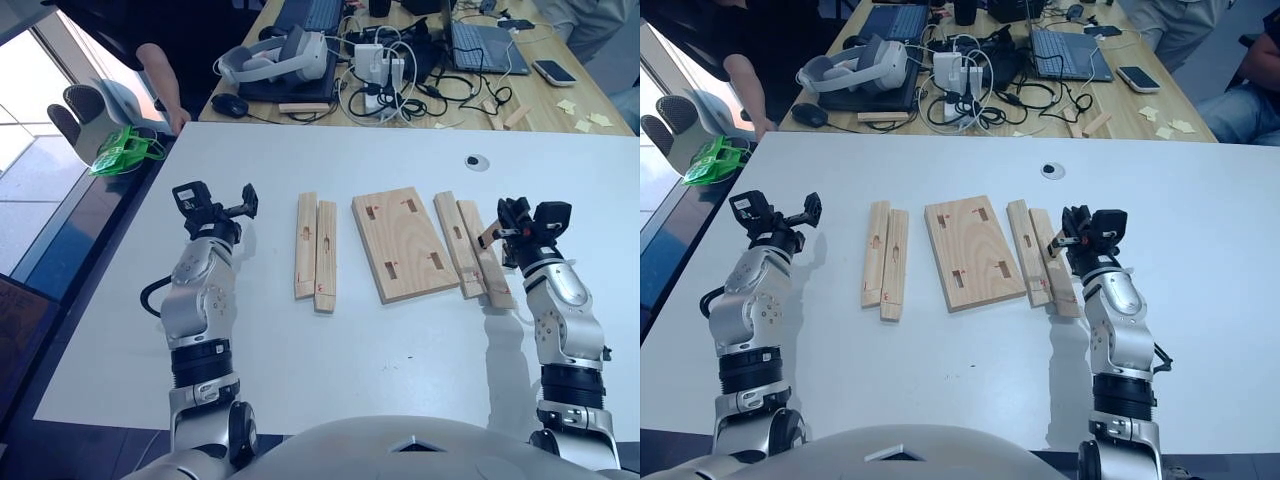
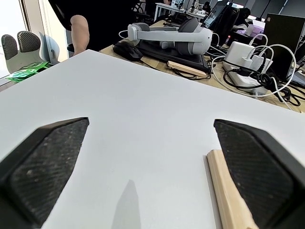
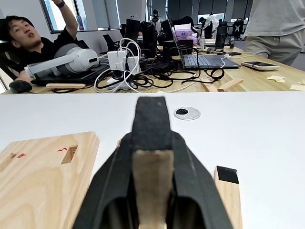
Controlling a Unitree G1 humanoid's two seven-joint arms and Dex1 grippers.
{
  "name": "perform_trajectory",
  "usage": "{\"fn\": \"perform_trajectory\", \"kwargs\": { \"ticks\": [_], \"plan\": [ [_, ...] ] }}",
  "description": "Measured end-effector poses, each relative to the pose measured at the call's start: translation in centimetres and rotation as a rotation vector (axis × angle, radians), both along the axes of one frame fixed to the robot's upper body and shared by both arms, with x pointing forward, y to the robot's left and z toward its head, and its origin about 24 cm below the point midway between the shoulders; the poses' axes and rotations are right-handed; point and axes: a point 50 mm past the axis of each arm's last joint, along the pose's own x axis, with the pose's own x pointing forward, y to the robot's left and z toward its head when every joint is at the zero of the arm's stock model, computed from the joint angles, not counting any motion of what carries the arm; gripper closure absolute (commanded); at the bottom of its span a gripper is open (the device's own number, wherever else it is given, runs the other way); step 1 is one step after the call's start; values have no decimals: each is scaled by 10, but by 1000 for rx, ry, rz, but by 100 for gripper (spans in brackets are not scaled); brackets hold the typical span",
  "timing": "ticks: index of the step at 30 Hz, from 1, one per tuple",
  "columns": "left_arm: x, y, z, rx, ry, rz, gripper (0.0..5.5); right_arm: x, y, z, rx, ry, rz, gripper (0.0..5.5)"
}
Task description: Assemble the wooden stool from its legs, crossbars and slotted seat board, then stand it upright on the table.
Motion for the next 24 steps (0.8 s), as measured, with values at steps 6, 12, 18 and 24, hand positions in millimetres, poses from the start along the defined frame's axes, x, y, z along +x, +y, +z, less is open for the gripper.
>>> {"fn": "perform_trajectory", "kwargs": {
  "ticks": [6,12,18,24],
  "plan": [
    [2,0,-1,-2,6,0,65,5,0,-4,12,-10,9,513],
    [5,-2,-1,-4,-2,-23,65,10,7,-14,-65,43,35,438],
    [9,-7,-2,-4,-18,-46,65,25,9,26,-110,-122,-3,345],
    [13,-13,-5,-24,-34,-50,65,44,11,107,-116,-394,-32,247]
  ]
}}
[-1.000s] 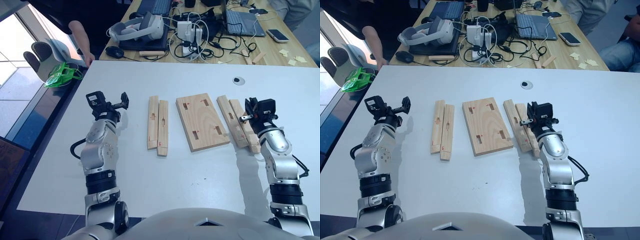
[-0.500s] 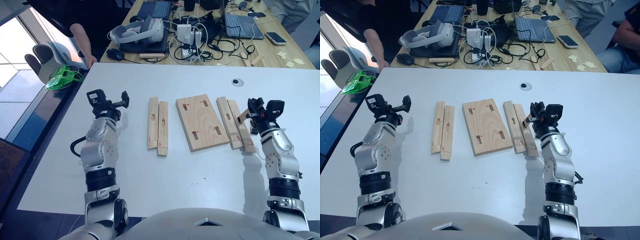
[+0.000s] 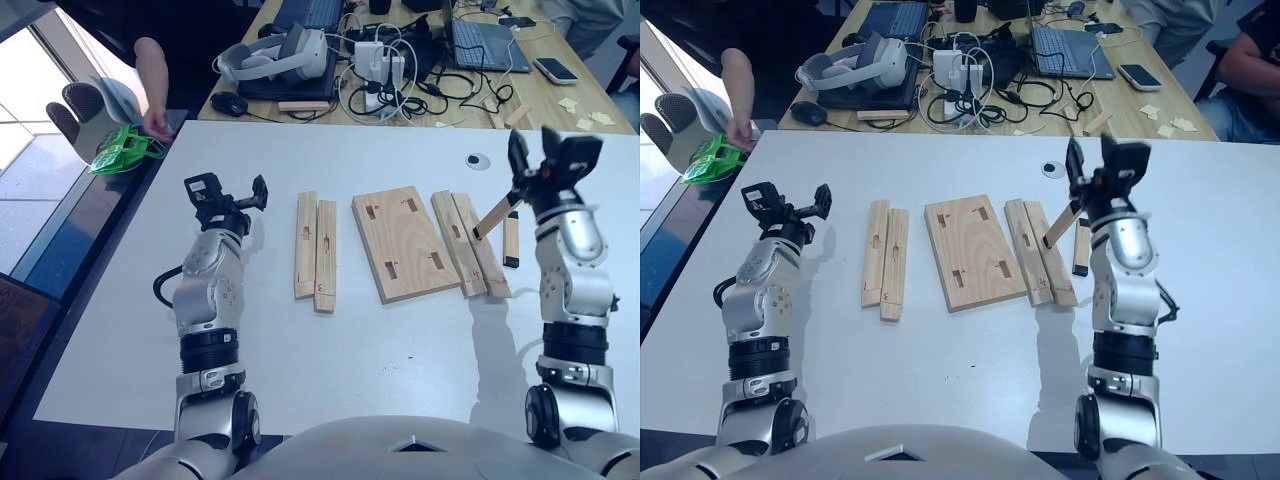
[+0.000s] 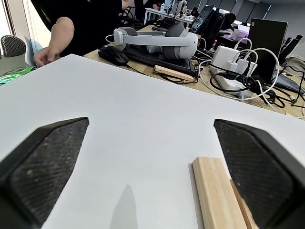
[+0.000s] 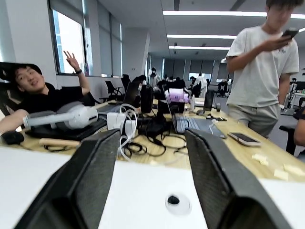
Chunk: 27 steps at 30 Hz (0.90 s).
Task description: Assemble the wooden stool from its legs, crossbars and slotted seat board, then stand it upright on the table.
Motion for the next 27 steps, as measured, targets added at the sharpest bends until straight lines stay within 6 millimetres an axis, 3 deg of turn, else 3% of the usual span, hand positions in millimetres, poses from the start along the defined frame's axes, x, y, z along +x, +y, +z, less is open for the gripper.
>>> {"fn": "perform_trajectory", "kwargs": {
  "ticks": [4,6,8,9,11,12,15,21,27],
  "plan": [
    [2,-2,1,-3,-15,-6,65,6,4,63,60,-139,9,179],
    [2,-2,0,-6,-16,-6,65,7,5,70,101,-113,22,163],
    [3,-2,0,-7,-16,-8,65,13,7,51,112,35,56,163],
    [4,-3,1,-7,-19,-14,65,14,3,12,113,215,65,163],
    [5,-5,3,-8,-23,-27,65,7,-6,-42,109,436,37,163],
    [5,-5,3,-8,-18,-31,65,6,-10,-49,91,461,21,163],
    [4,-3,7,-1,-27,-26,65,6,-17,-58,54,492,-22,163],
    [2,-1,7,2,-18,-15,65,9,0,-56,107,415,20,163],
    [3,1,5,4,-8,-13,65,9,7,-55,-64,370,48,163]
  ]
}}
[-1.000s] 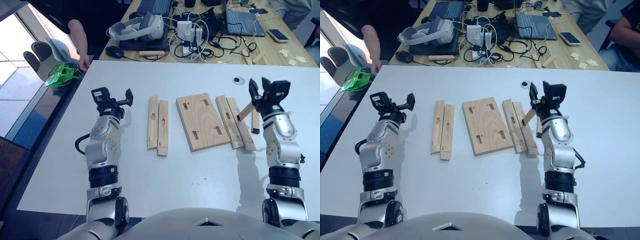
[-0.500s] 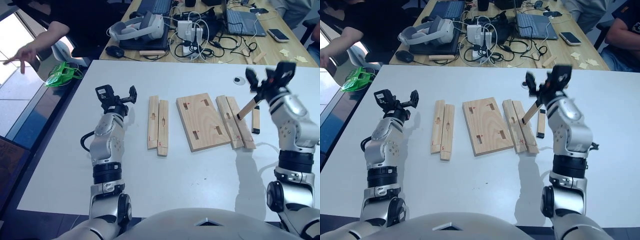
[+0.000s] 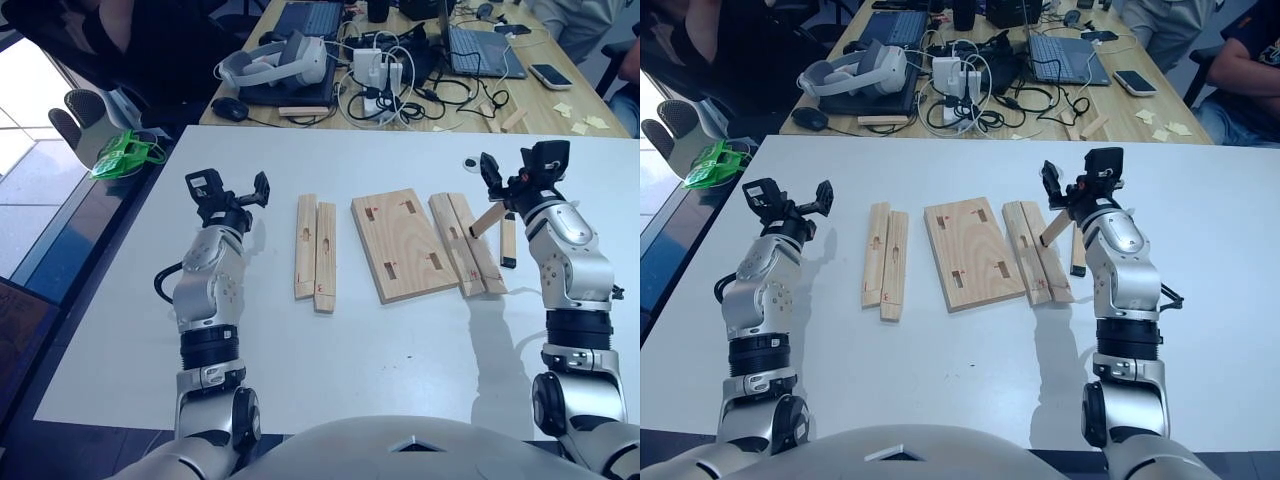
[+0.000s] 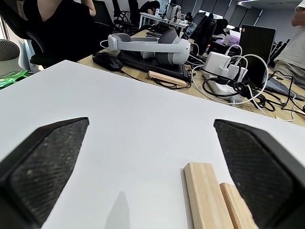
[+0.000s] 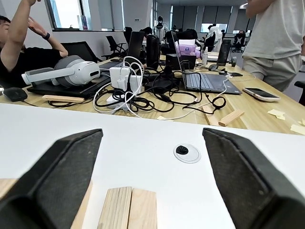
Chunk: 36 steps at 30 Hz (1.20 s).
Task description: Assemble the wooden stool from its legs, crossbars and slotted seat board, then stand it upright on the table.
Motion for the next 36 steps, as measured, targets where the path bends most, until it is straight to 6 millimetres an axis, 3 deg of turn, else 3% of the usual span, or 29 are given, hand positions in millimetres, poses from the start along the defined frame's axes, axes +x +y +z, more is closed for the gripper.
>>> {"fn": "perform_trajectory", "kwargs": {
  "ticks": [7,11,14,18,19,22,24,27,28,29,31,34,36],
  "plan": [
    [1,-2,0,-13,-33,12,65,2,24,8,-200,-83,154,163],
    [1,-3,0,-35,-59,29,65,2,59,36,-247,-160,362,163],
    [5,-9,-1,-59,-76,32,65,3,64,47,-245,-179,384,163],
    [9,-15,0,-78,-101,26,65,1,66,38,70,46,388,163],
    [10,-17,-1,-86,-105,26,65,-3,71,34,216,138,413,163],
    [13,-21,-3,-115,-110,25,65,-15,83,31,401,294,435,163],
    [16,-26,0,-138,-134,23,65,-12,72,29,253,268,351,163],
    [18,-28,2,-145,-153,23,65,-5,17,4,70,295,117,163],
    [18,-28,2,-146,-152,22,65,-5,7,0,53,309,79,163],
    [18,-28,1,-147,-151,23,65,-6,-20,-9,31,330,-13,163],
    [18,-27,1,-149,-152,27,65,-8,-40,-14,16,349,-82,163],
    [18,-27,1,-148,-150,28,65,-15,-50,-30,10,393,-118,163],
    [18,-27,2,-147,-150,25,65,-14,-48,-31,10,388,-111,163]
  ]
}}
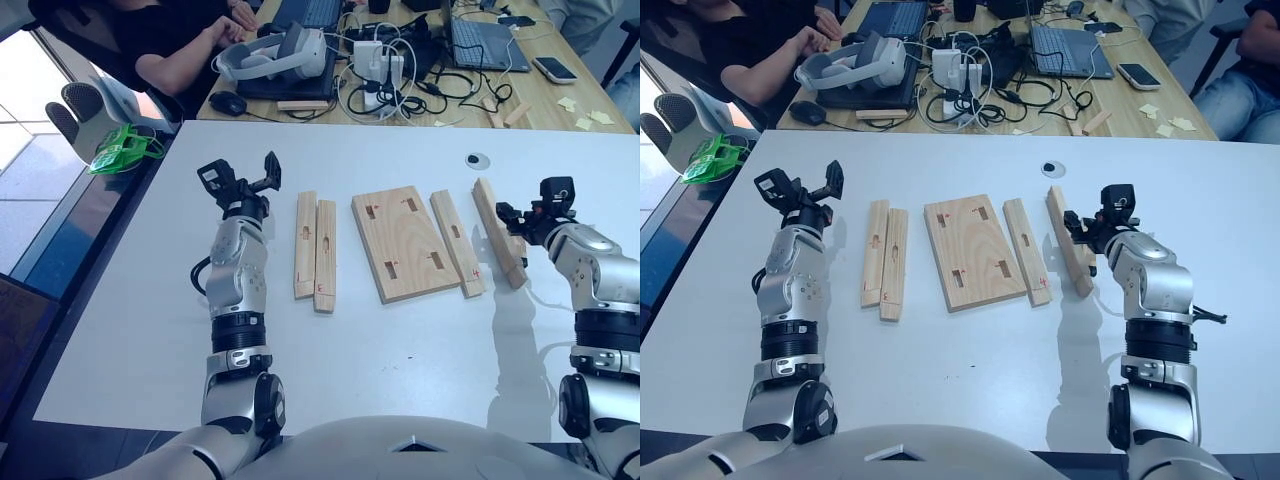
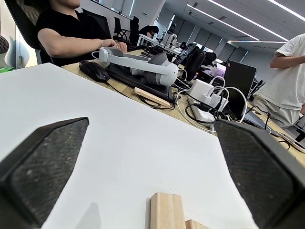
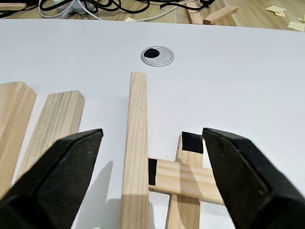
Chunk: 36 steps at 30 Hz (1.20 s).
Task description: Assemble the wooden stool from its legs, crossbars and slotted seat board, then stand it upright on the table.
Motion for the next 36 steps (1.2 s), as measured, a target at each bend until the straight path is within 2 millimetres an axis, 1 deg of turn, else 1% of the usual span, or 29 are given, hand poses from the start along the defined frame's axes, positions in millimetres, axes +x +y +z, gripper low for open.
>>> {"fn": "perform_trajectory", "kwargs": {
  "ticks": [3,5,7,10,12,14,18,26,29,31,36],
  "plan": [
    [0,1,1,3,-1,-4,65,4,7,0,21,-16,4,163],
    [0,0,1,5,-2,-7,65,12,15,0,47,-16,-12,163],
    [0,0,1,5,-4,-8,65,16,18,-1,59,16,-36,163],
    [0,-1,2,-9,-8,-6,65,9,12,-17,83,153,-91,163],
    [-1,-2,2,-18,-10,1,65,7,7,-23,87,191,-98,163],
    [-1,-4,2,-28,-13,0,65,9,0,-24,86,195,-87,163],
    [-1,-6,2,-37,-14,1,65,14,-8,-27,50,185,-46,163],
    [-1,-6,4,-37,-21,1,65,22,5,-18,26,158,62,163],
    [-1,-6,4,-37,-20,1,65,20,6,-19,48,195,66,163],
    [-1,-6,4,-36,-21,2,65,17,6,-20,90,228,53,199],
    [-1,-6,3,-40,-17,1,65,16,2,-21,104,237,36,276]
  ]
}}
